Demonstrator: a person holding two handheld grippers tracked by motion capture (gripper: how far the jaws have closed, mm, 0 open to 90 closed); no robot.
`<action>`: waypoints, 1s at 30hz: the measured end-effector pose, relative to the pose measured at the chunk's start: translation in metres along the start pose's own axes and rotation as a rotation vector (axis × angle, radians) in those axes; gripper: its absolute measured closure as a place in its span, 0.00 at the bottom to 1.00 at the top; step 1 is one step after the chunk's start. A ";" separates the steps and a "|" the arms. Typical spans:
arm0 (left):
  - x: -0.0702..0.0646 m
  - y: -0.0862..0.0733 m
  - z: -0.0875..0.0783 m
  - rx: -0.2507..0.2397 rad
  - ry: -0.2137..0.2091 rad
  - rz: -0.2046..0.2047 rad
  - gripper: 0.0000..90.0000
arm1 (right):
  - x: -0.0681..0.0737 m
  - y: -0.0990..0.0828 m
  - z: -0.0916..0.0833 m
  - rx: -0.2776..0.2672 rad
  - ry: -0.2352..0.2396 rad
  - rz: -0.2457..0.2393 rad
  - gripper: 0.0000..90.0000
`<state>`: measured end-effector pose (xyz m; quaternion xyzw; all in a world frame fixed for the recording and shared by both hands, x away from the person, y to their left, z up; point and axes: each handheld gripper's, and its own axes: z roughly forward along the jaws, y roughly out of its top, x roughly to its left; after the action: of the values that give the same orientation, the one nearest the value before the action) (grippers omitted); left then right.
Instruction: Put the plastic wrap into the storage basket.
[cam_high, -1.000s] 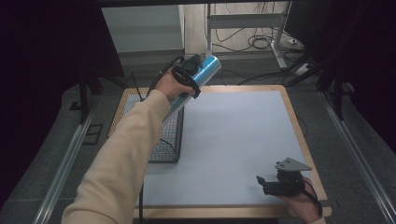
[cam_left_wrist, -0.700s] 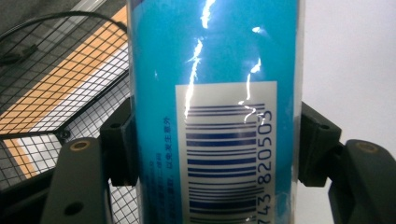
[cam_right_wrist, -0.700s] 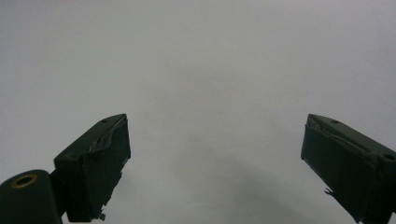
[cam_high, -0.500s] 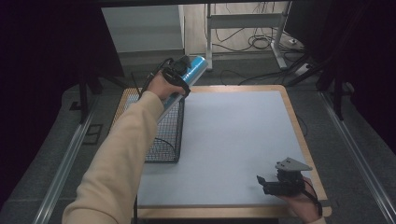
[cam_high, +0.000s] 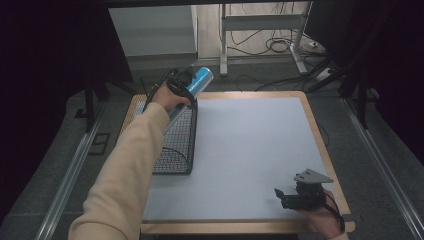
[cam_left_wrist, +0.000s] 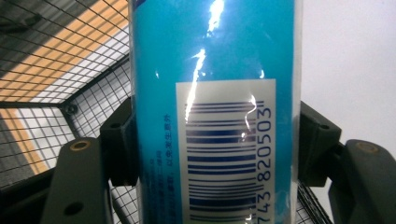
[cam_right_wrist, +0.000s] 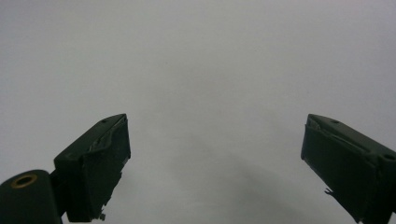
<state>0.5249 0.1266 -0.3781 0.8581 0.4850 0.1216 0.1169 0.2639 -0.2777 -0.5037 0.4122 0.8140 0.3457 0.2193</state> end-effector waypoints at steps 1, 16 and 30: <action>0.001 -0.001 0.002 0.002 -0.005 -0.002 0.35 | 0.000 0.000 0.000 0.000 -0.002 -0.001 0.09; 0.002 -0.005 0.027 0.023 0.002 0.004 0.35 | 0.001 0.002 -0.003 -0.022 -0.014 -0.009 0.09; 0.009 -0.011 0.044 0.065 0.027 0.005 0.35 | 0.002 0.001 -0.002 -0.018 -0.015 -0.014 0.09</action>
<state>0.5347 0.1358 -0.4221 0.8610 0.4880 0.1174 0.0822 0.2618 -0.2761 -0.5012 0.4073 0.8119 0.3483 0.2316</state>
